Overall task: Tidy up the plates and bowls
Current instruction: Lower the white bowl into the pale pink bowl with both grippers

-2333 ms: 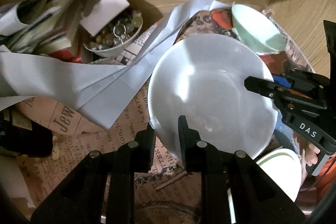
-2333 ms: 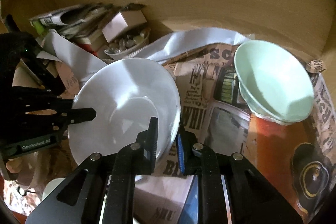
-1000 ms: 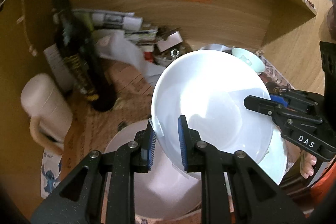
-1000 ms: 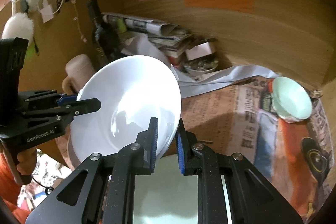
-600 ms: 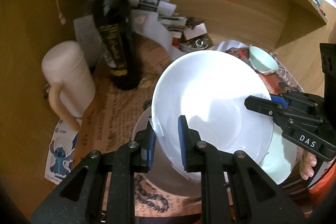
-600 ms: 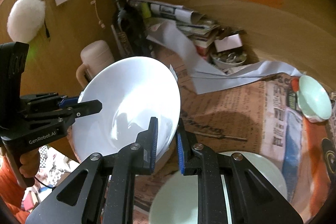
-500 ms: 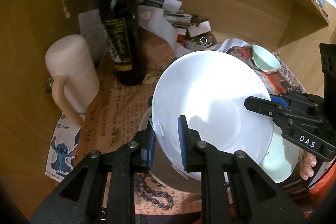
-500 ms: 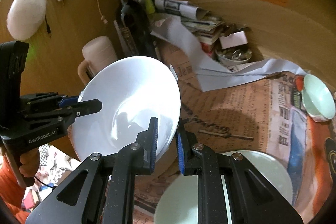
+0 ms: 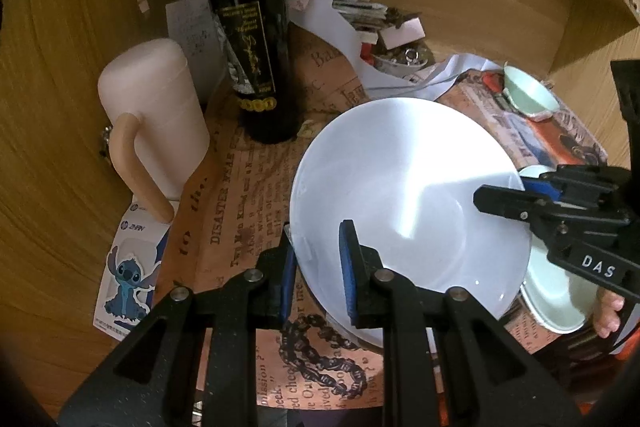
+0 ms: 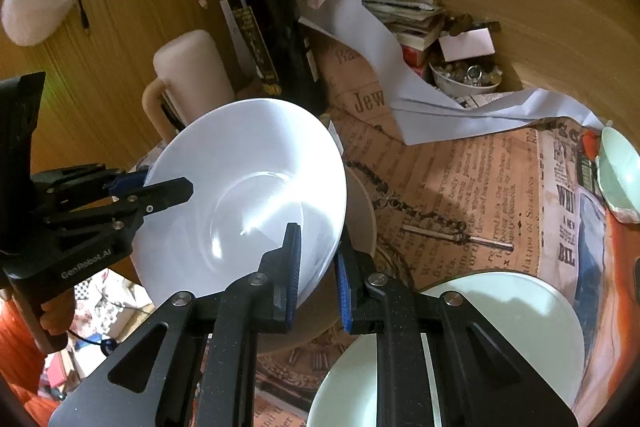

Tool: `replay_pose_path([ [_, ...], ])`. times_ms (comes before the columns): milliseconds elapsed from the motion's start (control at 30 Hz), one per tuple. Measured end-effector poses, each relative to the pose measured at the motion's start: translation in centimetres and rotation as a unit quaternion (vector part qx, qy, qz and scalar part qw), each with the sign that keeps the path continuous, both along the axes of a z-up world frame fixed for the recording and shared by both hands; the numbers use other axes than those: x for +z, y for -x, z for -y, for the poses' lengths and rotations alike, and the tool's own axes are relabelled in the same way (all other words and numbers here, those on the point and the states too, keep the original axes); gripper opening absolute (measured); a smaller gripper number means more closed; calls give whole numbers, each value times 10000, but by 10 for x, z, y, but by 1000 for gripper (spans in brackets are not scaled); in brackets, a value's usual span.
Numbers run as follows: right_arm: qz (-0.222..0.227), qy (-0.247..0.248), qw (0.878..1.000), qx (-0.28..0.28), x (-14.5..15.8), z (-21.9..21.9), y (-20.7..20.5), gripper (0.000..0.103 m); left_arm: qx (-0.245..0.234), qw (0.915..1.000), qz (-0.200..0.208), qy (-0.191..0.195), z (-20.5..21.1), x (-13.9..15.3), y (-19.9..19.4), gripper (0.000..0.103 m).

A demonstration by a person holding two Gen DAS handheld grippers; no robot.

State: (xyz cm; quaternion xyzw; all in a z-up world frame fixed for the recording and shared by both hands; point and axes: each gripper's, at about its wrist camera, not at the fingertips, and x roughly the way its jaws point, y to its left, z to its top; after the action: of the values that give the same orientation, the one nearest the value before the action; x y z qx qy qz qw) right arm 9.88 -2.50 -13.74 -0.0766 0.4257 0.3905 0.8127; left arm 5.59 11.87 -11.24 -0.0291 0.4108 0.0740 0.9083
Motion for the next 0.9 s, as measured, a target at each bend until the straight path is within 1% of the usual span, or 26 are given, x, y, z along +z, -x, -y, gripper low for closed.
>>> replay_pose_path([
  [200, -62, 149, 9998, 64, -6, -5, 0, 15, -6, 9999, -30, -122, 0, -4, -1, 20],
  [300, -147, 202, 9996, 96, -10, -8, -1, 15, -30, 9998, -140, -136, -2, -9, -4, 20],
  [433, -90, 234, 9996, 109, -9, -8, -1, 18, -47, 9996, -171, -239, 0, -15, -5, 20],
  [600, -53, 320, 9994, 105, -10, -8, -2, 18, -101, 9992, -147, -365, 3, -17, -5, 20],
  [700, -19, 343, 9993, 132, -10, -9, -2, 18, -92, 9992, -176, -341, 2, -18, -6, 20],
  [800, 12, 353, 9992, 200, -10, -9, -1, 23, -91, 9994, -225, -263, 1, -17, -8, 20],
  [900, 60, 363, 9991, 229, -8, -10, 0, 27, -93, 9995, -216, -226, 1, -12, -8, 25],
])
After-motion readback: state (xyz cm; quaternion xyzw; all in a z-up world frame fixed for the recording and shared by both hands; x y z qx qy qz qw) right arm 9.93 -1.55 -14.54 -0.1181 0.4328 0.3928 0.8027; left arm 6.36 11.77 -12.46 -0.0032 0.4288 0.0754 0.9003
